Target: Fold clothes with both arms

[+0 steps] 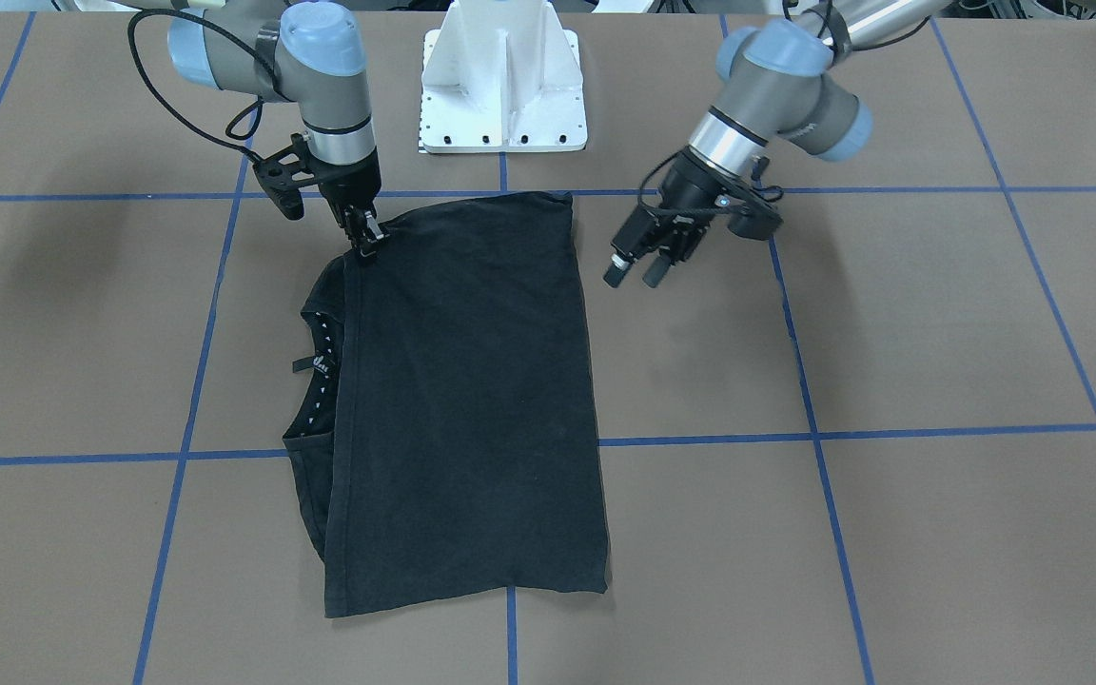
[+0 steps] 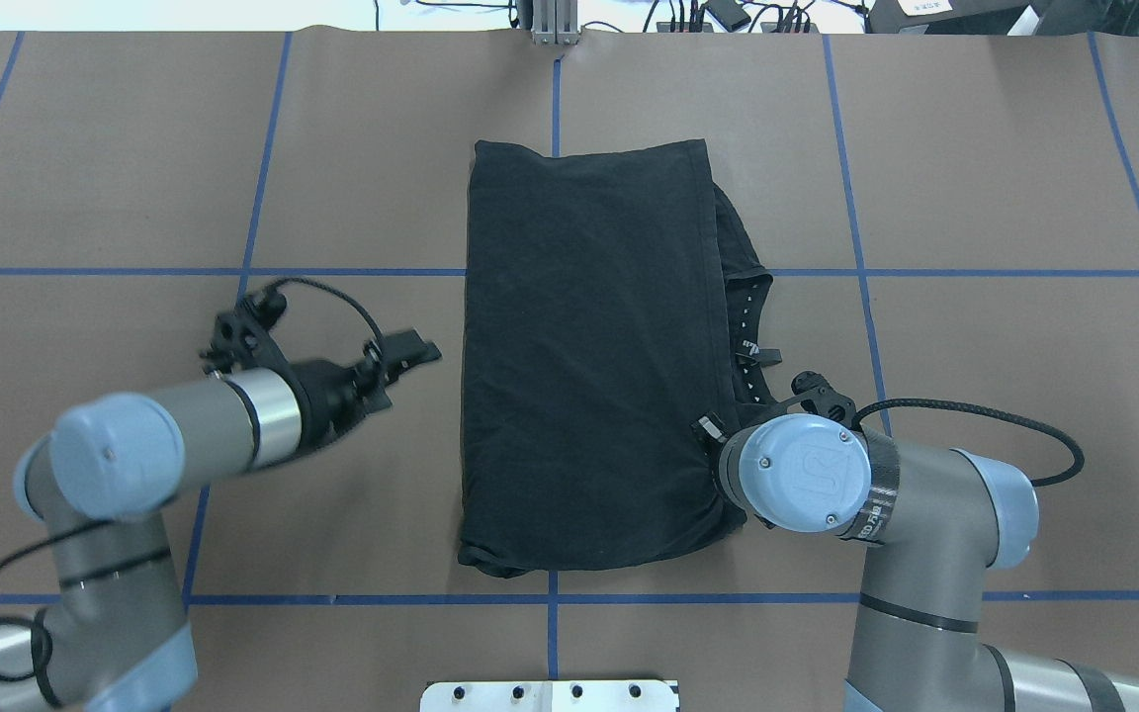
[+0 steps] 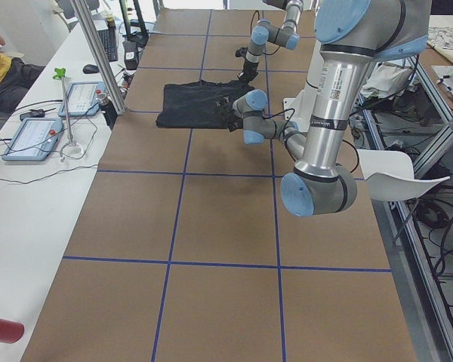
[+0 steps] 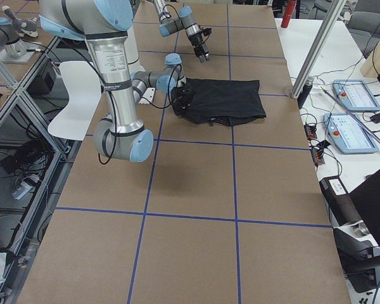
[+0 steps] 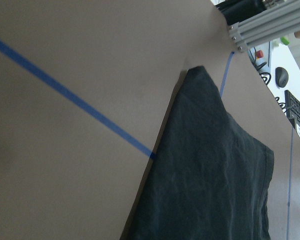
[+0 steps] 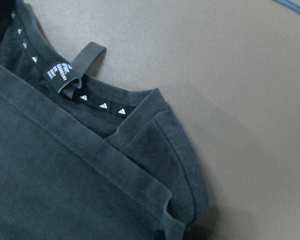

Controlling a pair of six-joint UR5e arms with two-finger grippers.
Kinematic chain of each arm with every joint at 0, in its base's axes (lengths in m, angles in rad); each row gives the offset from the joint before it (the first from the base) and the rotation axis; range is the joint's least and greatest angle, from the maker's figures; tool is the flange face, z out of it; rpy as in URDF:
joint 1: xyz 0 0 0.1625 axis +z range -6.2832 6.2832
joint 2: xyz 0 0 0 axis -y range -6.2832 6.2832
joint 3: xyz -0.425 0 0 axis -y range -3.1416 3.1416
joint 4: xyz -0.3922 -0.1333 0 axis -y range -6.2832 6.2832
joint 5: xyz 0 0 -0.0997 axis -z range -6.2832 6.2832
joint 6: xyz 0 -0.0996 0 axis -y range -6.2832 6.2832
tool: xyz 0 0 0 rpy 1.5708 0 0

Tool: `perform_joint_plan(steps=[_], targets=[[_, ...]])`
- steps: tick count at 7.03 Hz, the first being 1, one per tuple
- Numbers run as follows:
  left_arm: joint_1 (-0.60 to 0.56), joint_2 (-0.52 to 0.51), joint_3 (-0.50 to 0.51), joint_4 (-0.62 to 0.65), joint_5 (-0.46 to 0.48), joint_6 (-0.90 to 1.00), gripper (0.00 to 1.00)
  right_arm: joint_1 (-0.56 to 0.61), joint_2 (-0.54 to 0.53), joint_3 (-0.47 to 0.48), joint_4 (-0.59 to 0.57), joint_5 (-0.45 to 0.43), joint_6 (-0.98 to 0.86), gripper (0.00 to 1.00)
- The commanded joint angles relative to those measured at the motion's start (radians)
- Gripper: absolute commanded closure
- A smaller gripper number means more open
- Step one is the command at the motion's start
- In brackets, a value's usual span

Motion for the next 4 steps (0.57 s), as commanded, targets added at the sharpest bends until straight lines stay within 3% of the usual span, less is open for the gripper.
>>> perform_joint_plan(steps=[1,4], targets=[[0.177,0.012,-0.026,0.058,0.121,-0.079,0.09,-0.001,0.000,0.001,0.000,0.000,0.000,1.00],[0.221,0.012,-0.024,0.067,0.122,-0.082,0.18,-0.001,0.002,0.000,0.000,0.000,0.000,1.00]])
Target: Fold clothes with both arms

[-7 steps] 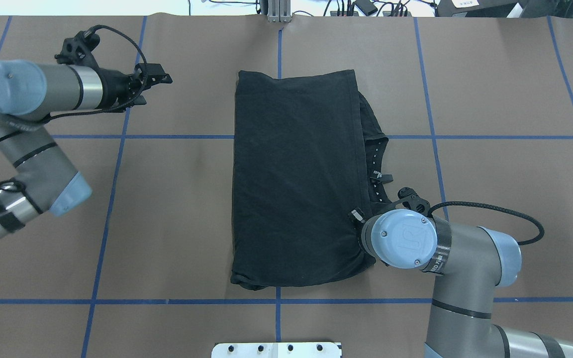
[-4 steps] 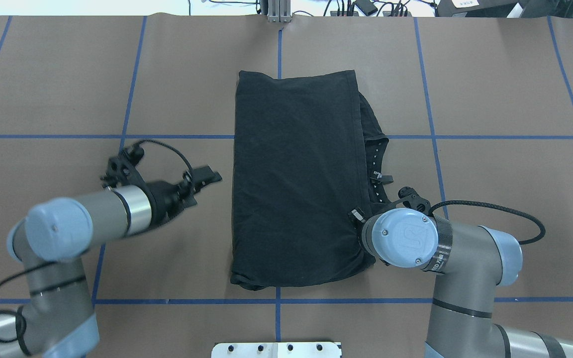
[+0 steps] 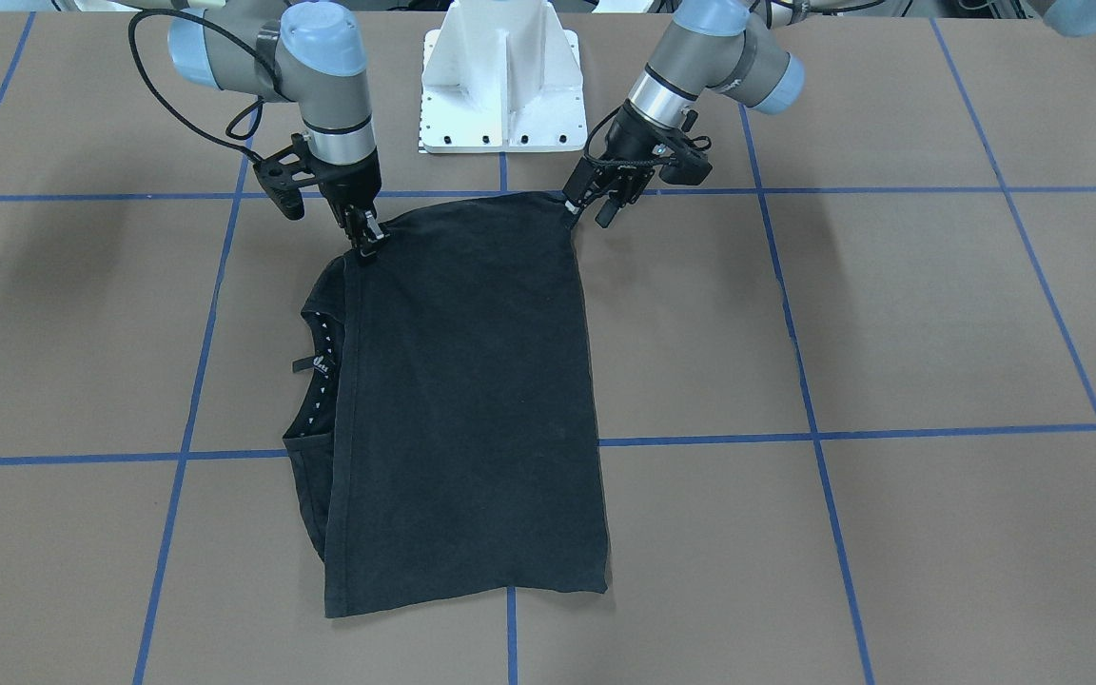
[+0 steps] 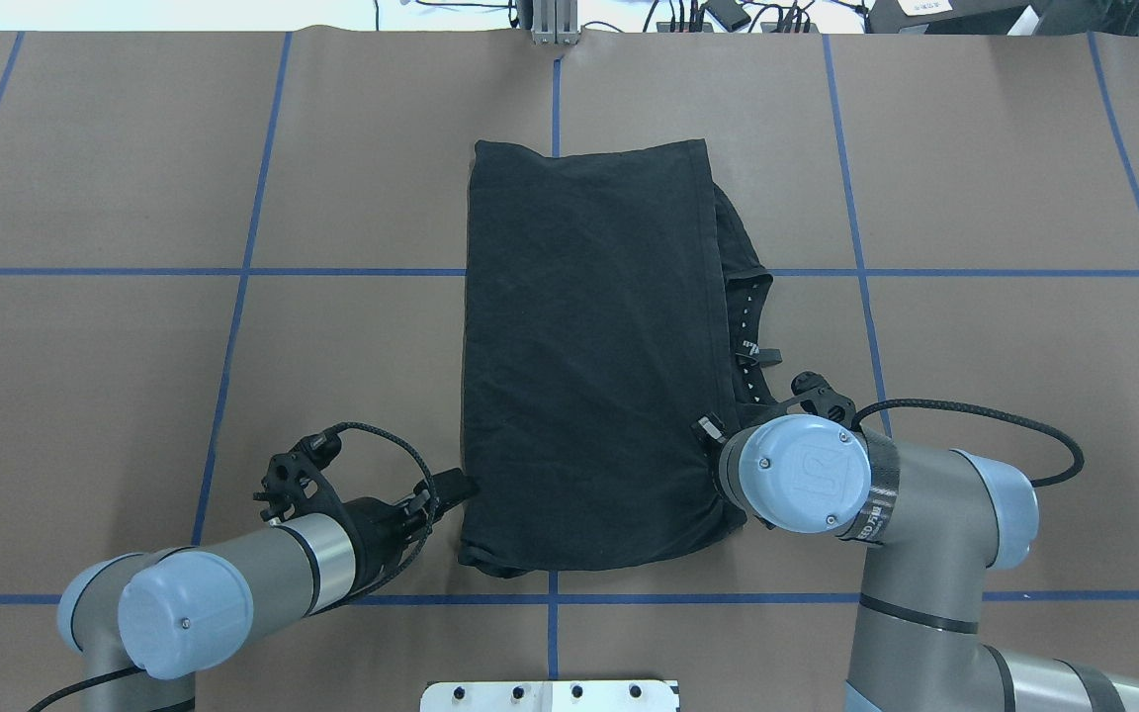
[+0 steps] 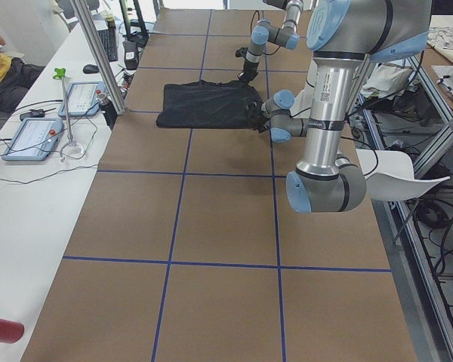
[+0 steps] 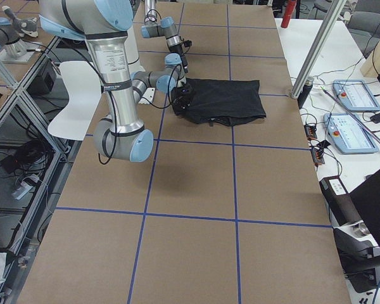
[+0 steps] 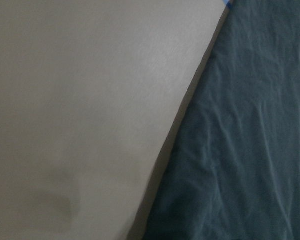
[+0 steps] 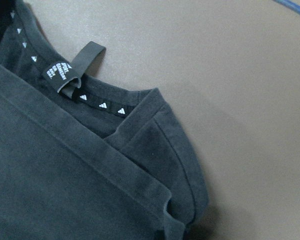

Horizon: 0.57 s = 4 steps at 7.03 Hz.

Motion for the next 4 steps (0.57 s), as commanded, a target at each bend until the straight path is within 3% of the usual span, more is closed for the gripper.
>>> perform_joint_plan(steps=[1,4], targets=[[0.021,0.000,-0.001,0.007,0.001,-0.002,0.23,0.000,0.001,0.000,0.000,0.000,0.000,1.00],[0.046,-0.003,0.000,0.008,0.001,-0.023,0.26,0.000,0.000,0.000,0.000,0.000,0.000,1.00]])
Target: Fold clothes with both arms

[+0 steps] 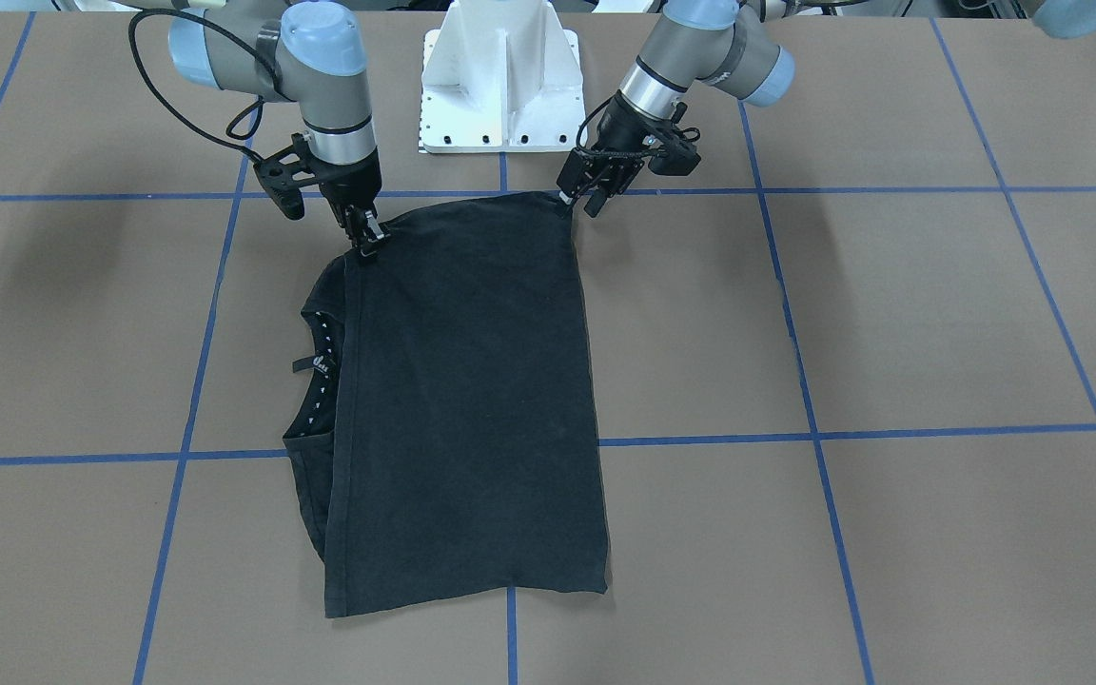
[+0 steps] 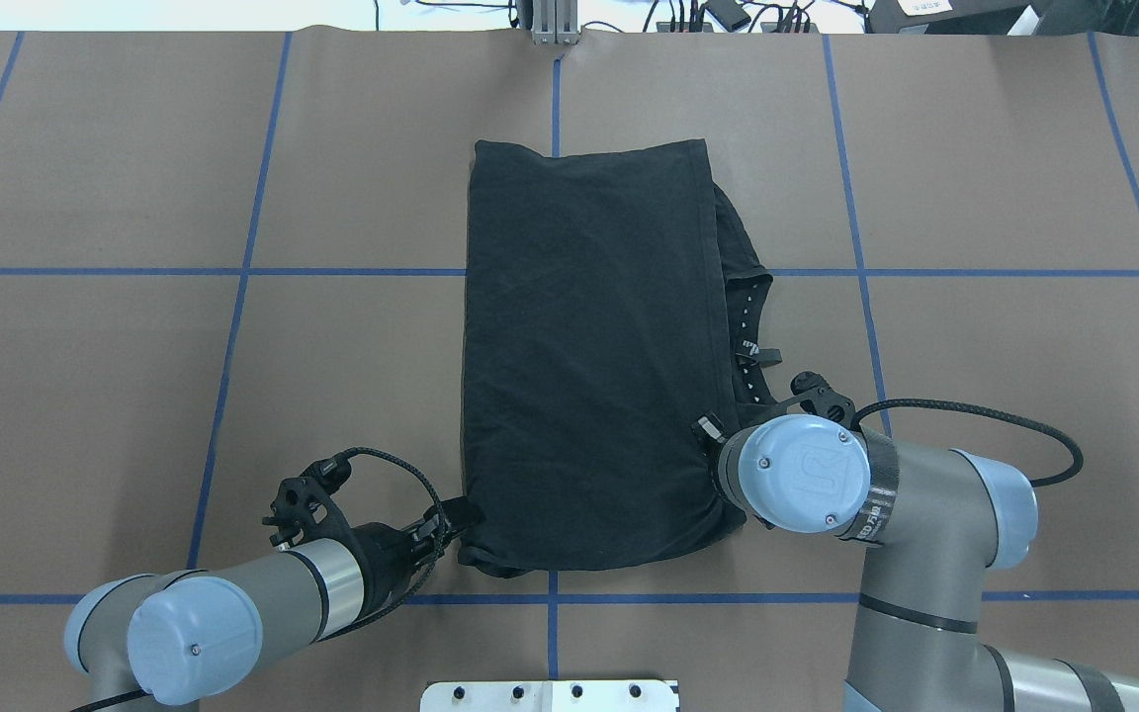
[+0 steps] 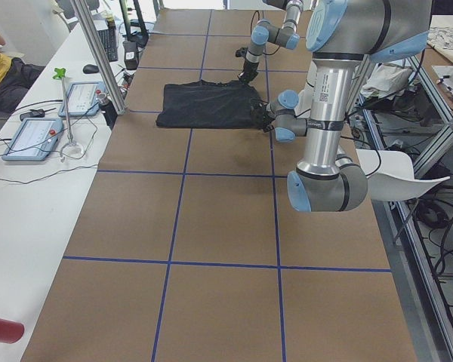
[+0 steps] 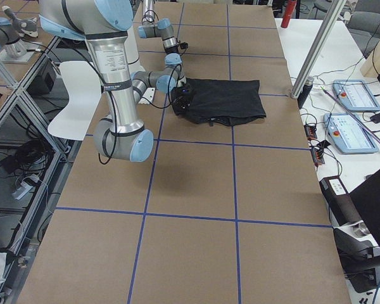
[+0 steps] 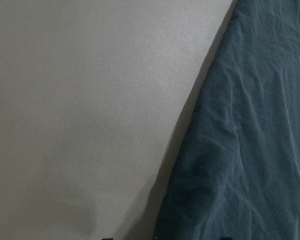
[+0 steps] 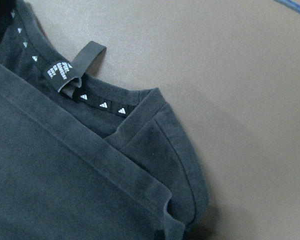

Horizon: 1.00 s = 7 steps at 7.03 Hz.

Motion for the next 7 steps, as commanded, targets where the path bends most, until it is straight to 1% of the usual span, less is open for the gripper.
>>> perform_joint_plan(steps=[1,2,4,5,6,7], targets=[[0.018,-0.005,0.001,0.000,0.000,-0.004,0.26,0.000,0.001,0.000,0.000,0.000,0.000,1.00],[0.027,-0.005,0.001,0.000,0.000,-0.004,0.26,0.000,0.001,0.000,0.000,0.000,0.000,1.00],[0.035,-0.014,0.003,0.000,0.000,-0.011,0.29,0.000,-0.001,0.000,0.000,0.000,0.000,1.00],[0.035,-0.015,0.003,0.000,0.000,-0.012,0.45,0.000,-0.001,0.000,0.000,0.000,0.000,1.00],[0.035,-0.014,0.001,0.000,0.000,-0.012,0.76,0.000,-0.001,0.002,0.000,0.000,0.000,1.00],[0.035,-0.012,0.003,0.000,0.000,-0.012,1.00,0.002,-0.001,0.002,0.000,0.000,0.000,1.00]])
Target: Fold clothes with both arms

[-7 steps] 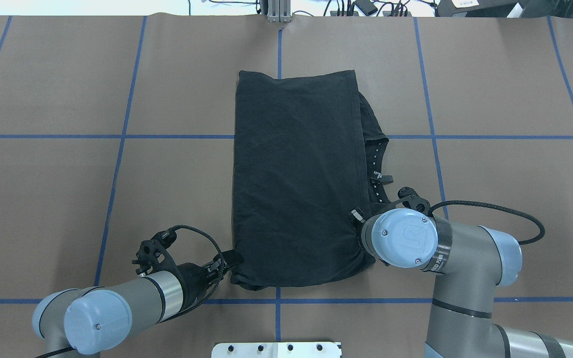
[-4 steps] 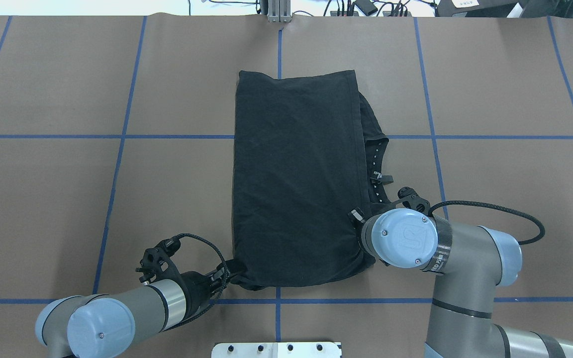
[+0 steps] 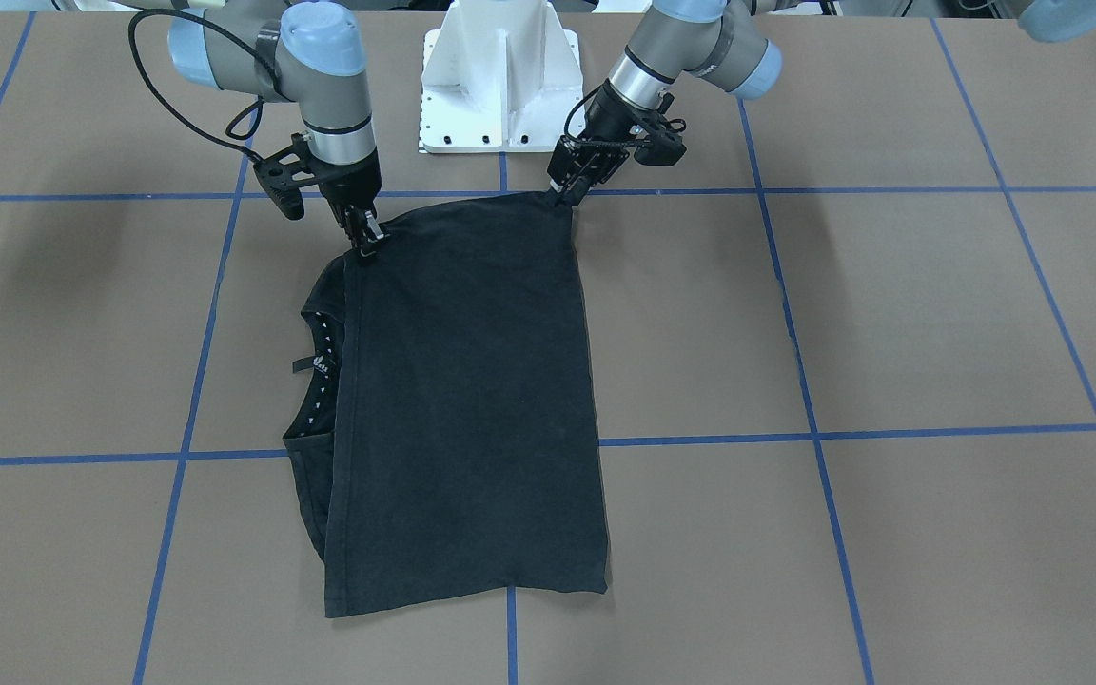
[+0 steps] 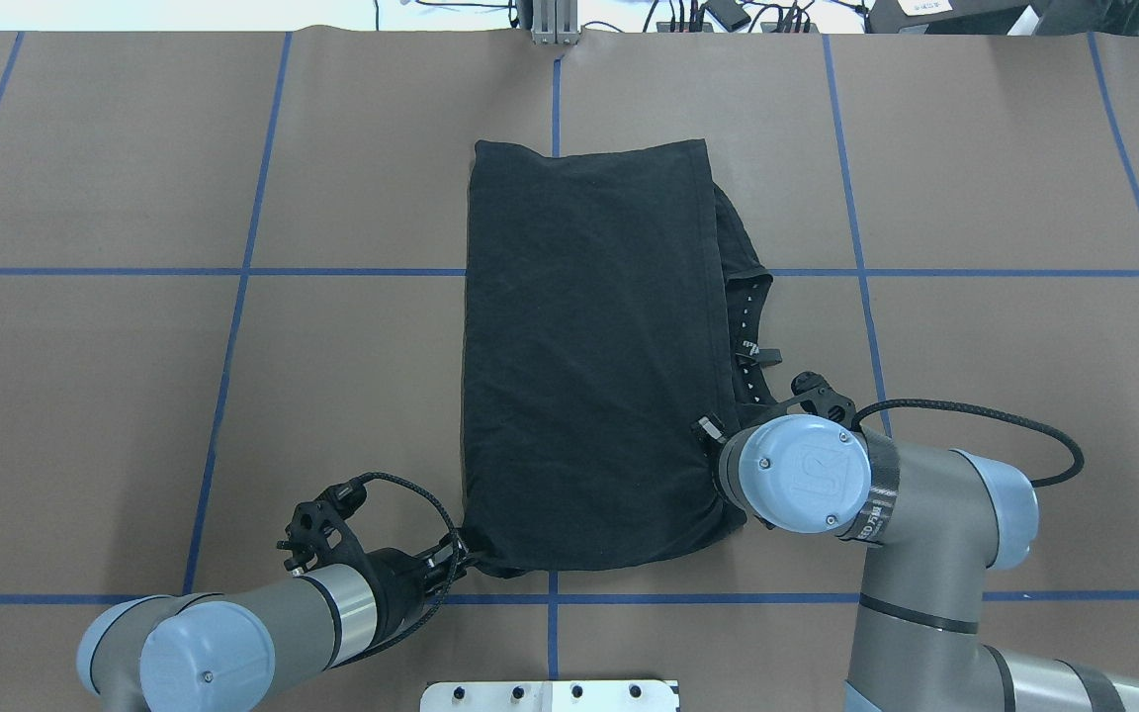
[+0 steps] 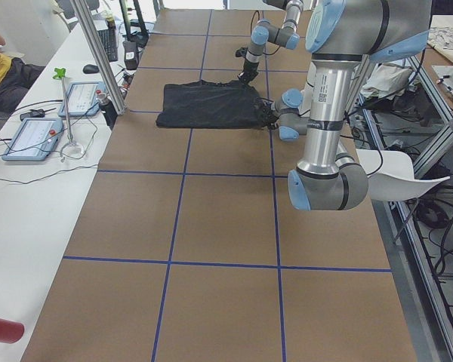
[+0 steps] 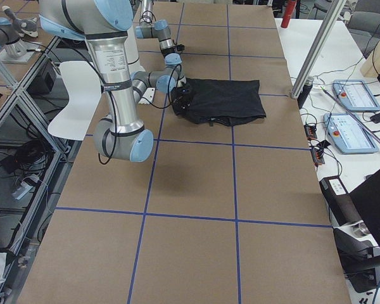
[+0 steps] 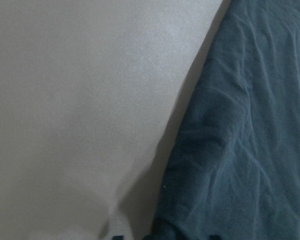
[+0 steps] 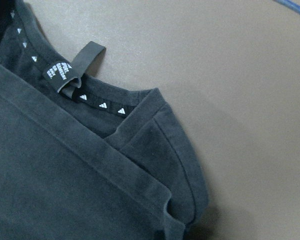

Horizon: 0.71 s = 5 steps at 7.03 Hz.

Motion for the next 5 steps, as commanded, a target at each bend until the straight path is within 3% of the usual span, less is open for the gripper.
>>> perform_joint_plan(steps=[1,3,5], targets=[[0.000,0.001,-0.002,0.000,0.000,0.000,1.00,0.001,-0.002,0.007,-0.002,0.000,0.000,1.00],[-0.004,0.013,-0.072,0.006,-0.002,-0.002,1.00,0.004,-0.015,0.043,-0.002,0.002,0.000,1.00],[-0.004,0.023,-0.247,0.124,-0.011,-0.038,1.00,0.003,-0.096,0.173,-0.002,0.014,0.003,1.00]])
